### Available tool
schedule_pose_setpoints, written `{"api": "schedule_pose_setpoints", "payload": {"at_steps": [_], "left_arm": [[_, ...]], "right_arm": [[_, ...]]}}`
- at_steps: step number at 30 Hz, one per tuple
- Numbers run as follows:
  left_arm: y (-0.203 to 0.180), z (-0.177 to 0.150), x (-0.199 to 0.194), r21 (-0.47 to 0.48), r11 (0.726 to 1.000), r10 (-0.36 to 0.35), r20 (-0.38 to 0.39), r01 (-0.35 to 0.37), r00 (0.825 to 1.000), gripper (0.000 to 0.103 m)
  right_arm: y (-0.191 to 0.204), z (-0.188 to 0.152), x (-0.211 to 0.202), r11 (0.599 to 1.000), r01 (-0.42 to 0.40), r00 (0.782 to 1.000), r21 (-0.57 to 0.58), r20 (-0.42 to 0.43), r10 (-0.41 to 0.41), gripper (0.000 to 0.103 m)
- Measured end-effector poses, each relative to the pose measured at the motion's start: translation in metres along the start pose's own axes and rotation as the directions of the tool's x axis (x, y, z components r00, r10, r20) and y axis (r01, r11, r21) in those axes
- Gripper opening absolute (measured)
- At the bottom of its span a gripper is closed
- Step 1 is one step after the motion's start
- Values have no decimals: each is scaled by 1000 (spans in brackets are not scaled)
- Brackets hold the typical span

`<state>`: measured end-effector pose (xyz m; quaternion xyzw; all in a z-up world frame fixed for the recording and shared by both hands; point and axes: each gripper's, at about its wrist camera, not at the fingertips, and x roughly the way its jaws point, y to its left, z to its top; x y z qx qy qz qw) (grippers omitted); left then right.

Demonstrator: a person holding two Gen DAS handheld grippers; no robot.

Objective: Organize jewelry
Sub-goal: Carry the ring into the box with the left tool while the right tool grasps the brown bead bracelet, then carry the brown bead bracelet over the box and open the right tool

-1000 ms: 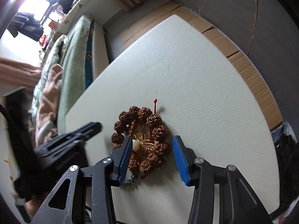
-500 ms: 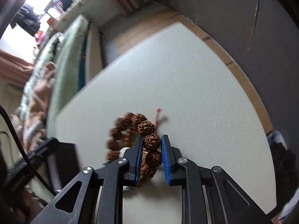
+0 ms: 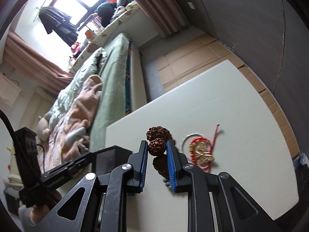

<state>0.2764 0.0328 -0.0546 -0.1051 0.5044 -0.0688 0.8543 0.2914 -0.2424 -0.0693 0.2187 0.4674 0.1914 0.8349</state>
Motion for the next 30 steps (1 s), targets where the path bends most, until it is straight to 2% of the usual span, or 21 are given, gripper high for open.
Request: {"api": "schedule_pose_setpoints", "payload": {"at_steps": [5, 7, 9, 11, 12, 13, 14, 21, 28, 30], "left_arm": [[18, -2, -3, -22, 1000, -16, 9, 16, 1000, 14], [25, -1, -2, -36, 999, 4, -2, -4, 1000, 14], [31, -3, -2, -54, 998, -21, -10, 21, 1000, 17], [36, -6, -7, -82, 995, -49, -4, 48, 999, 36], [37, -8, -9, -89, 995, -52, 6, 52, 999, 54], [39, -10, -15, -98, 994, -53, 29, 55, 998, 66], [41, -12, -21, -104, 993, -52, 53, 58, 997, 68], [65, -23, -38, -156, 986, -48, 94, 62, 994, 69], [92, -26, -50, -207, 977, -18, 126, 44, 992, 69], [98, -26, -51, -215, 976, -12, 125, 39, 992, 69]], "right_arm": [[19, -6, -10, 999, -32, 999, -17, 17, 32, 21], [27, -9, -11, 998, -49, 999, -26, 19, 49, 21], [37, -12, -13, 996, -75, 997, -38, 23, 76, 21], [44, -14, -17, 993, -111, 993, -49, 26, 112, 21], [49, -14, -15, 991, -121, 992, -53, 27, 122, 21], [54, -17, -15, 989, -133, 990, -59, 29, 135, 21], [60, -18, -14, 987, -147, 988, -68, 31, 150, 21], [87, -28, 3, 971, -220, 975, -95, -4, 220, 21], [110, -37, 26, 962, -248, 968, -113, -49, 244, 21], [116, -40, 37, 955, -281, 959, -100, -74, 274, 21]]}}
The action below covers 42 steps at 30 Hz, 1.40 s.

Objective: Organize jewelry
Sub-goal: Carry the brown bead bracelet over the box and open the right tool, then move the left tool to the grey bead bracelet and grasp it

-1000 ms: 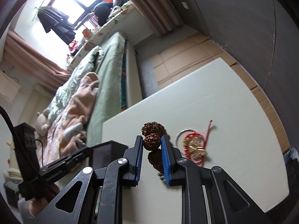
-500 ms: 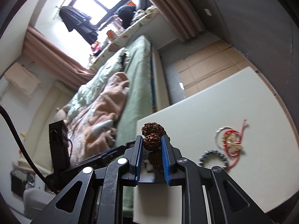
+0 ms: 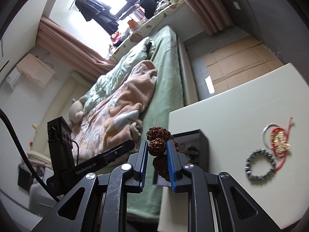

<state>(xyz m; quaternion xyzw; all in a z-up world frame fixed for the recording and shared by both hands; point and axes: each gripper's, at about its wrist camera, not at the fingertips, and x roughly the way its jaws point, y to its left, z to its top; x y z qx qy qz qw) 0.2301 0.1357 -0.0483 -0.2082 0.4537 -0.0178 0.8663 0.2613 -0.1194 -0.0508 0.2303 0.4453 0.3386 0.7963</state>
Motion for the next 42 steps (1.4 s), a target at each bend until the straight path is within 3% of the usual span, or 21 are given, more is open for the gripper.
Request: {"api": "schedule_pose_setpoints", "payload": {"at_steps": [4, 5, 6, 8, 13, 20, 27, 31, 35, 37, 39, 42], "left_arm": [[10, -1, -1, -3, 1000, 12, 1, -12, 1000, 69], [12, -2, -1, 2, 1000, 17, 0, -17, 1000, 69], [12, -2, -1, 6, 1000, 19, 0, -19, 1000, 69], [13, -3, -3, 12, 1000, 19, 6, -19, 1000, 69], [6, -2, -7, 28, 1000, -5, 25, 5, 1000, 83], [-21, -6, 1, 95, 995, -13, 11, 12, 1000, 83], [-50, -12, 13, 161, 987, -24, -13, 25, 1000, 83], [-69, -14, 17, 190, 981, -32, -8, 33, 999, 83], [-92, -16, 26, 225, 973, -50, -24, 54, 998, 83], [-103, -18, 33, 243, 968, -50, -39, 58, 998, 83], [-113, -21, 39, 263, 963, -51, -53, 63, 997, 83], [-129, -26, 48, 298, 952, -46, -67, 64, 997, 83]], "right_arm": [[2, -1, 22, 1000, 6, 997, 28, -76, -4, 23], [1, 0, 27, 999, 8, 995, 39, -100, -4, 35], [-1, 1, 28, 999, 20, 993, 48, -113, -15, 61], [-7, 0, 21, 997, 51, 995, 63, -92, -45, 75], [-17, 2, -10, 995, 85, 996, 52, -33, -83, 75], [-34, 4, -48, 978, 207, 976, 38, 60, -209, 75], [-66, 5, -76, 958, 275, 957, 81, 71, -280, 75], [-87, 3, -88, 956, 261, 962, 137, 48, -269, 75], [-103, 3, -91, 964, 193, 981, 182, 3, -196, 75], [-111, 2, -91, 960, 191, 981, 204, -12, -192, 80], [-115, 0, -90, 956, 202, 979, 211, -14, -204, 92], [-127, 0, -90, 946, 217, 976, 241, -29, -217, 95]]}}
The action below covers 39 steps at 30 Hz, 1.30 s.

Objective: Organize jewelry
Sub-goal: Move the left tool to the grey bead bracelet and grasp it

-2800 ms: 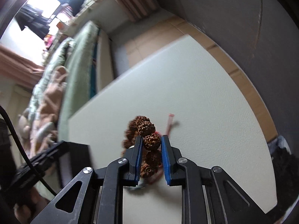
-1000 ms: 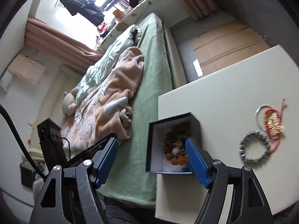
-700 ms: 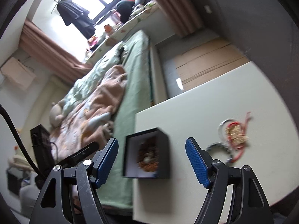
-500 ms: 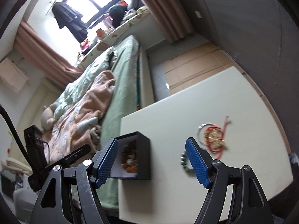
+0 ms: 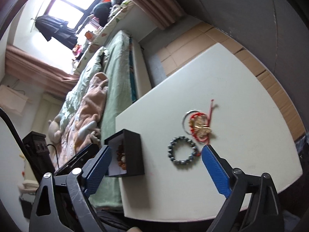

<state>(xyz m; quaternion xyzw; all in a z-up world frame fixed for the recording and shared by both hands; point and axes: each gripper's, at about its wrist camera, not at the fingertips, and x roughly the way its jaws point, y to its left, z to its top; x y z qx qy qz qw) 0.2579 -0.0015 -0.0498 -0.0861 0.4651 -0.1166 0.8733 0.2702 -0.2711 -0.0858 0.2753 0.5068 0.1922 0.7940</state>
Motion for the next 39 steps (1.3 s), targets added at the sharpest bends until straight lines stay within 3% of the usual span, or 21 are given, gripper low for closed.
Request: {"api": "schedule_pose_setpoints", "payload": {"at_steps": [5, 10, 11, 13, 19, 32, 33, 35, 36, 39], "left_arm": [[-21, 1, 20, 50, 999, 2, -30, 0, 1000, 83], [-47, -2, 42, 125, 992, 13, -75, -3, 997, 82], [-51, -3, 47, 141, 990, 21, -83, -9, 996, 80], [-58, -5, 56, 164, 986, 33, -107, -15, 994, 66], [-66, -13, 84, 211, 977, 73, -178, -35, 981, 53], [-68, -31, 131, 220, 974, 120, -282, -58, 952, 39], [-69, -31, 130, 223, 973, 121, -260, -63, 958, 38], [-72, -31, 131, 235, 970, 133, -260, -71, 956, 27], [-71, -31, 131, 234, 969, 138, -264, -76, 955, 9], [-65, -28, 128, 177, 983, 91, -267, -44, 959, 9]], "right_arm": [[-21, 7, 0, 999, -9, 1000, 47, 4, 9, 95], [-42, 12, 8, 997, 47, 999, 67, -26, -45, 95], [-46, 13, 10, 996, 53, 998, 68, -33, -50, 95], [-53, 15, 10, 995, 70, 997, 74, -44, -67, 95], [-63, 20, 4, 993, 109, 994, 40, -29, -108, 95], [-70, 30, 15, 994, 104, 994, 36, -48, -102, 94], [-70, 31, 17, 994, 108, 993, 32, -49, -106, 94], [-70, 31, 24, 991, 128, 990, 34, -62, -125, 94], [-69, 32, 27, 991, 125, 990, 42, -67, -122, 91], [-62, 30, 33, 994, 104, 992, 30, -70, -102, 86]]}}
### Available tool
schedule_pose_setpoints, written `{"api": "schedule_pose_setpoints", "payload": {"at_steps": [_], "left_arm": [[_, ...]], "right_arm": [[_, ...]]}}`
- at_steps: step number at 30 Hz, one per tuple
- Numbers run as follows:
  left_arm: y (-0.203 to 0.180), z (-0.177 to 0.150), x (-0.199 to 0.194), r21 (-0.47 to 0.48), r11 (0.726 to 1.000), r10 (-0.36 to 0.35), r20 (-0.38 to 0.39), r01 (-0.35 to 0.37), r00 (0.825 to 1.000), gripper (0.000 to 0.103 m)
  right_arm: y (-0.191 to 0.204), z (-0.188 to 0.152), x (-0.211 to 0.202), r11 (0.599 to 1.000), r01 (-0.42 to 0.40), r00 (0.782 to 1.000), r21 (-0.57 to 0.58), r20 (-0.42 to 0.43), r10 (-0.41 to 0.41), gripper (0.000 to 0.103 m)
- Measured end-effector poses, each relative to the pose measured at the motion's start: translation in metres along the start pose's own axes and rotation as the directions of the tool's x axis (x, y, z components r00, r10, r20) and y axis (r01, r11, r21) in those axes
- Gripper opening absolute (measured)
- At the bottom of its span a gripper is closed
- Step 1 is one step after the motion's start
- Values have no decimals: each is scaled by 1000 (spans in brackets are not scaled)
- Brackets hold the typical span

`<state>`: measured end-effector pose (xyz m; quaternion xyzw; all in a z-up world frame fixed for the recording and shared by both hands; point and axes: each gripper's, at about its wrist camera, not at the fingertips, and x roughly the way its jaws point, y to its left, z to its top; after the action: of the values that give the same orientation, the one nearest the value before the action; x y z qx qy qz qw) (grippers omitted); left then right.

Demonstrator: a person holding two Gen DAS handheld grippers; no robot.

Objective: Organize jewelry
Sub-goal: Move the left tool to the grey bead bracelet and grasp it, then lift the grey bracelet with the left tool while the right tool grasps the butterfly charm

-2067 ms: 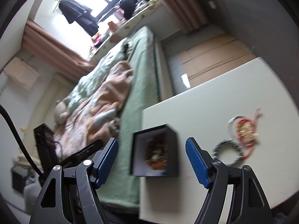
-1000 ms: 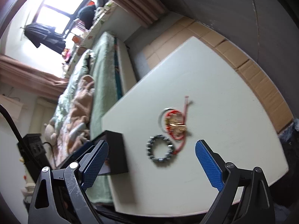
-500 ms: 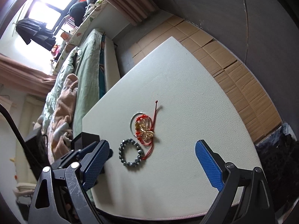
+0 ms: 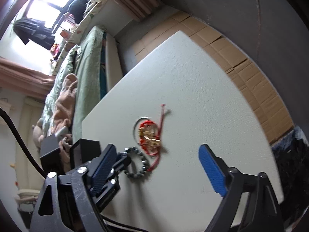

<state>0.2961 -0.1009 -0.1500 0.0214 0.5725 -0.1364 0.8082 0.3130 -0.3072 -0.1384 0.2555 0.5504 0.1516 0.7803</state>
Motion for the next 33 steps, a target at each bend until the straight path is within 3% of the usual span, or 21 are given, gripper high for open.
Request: {"api": "schedule_pose_setpoints", "payload": {"at_steps": [1, 3, 10, 14, 22, 26, 33], "left_arm": [[1, 1, -3, -5, 1000, -1, 10, 1, 1000, 9], [4, 3, -13, -16, 1000, -11, 43, 12, 999, 9], [20, 9, -42, -78, 994, -65, 120, 75, 991, 9], [29, 13, -56, -106, 989, -85, 163, 103, 983, 9], [49, 15, -80, -153, 977, -112, 234, 151, 966, 9], [55, 13, -89, -164, 972, -121, 257, 167, 959, 9], [62, 11, -102, -179, 966, -130, 289, 187, 948, 9]], "right_arm": [[1, 0, 1, 1000, 6, 1000, 0, 3, -6, 84], [3, -1, 6, 1000, 10, 1000, 12, 2, -10, 68], [11, 0, 26, 999, 45, 999, -21, -14, -45, 57], [19, 0, 40, 993, 98, 995, -62, -24, -100, 47], [38, -3, 56, 966, 204, 978, -159, -14, -209, 40], [43, -5, 63, 941, 267, 962, -208, -7, -274, 21], [49, -11, 54, 947, 239, 969, -215, -4, -246, 14]]}}
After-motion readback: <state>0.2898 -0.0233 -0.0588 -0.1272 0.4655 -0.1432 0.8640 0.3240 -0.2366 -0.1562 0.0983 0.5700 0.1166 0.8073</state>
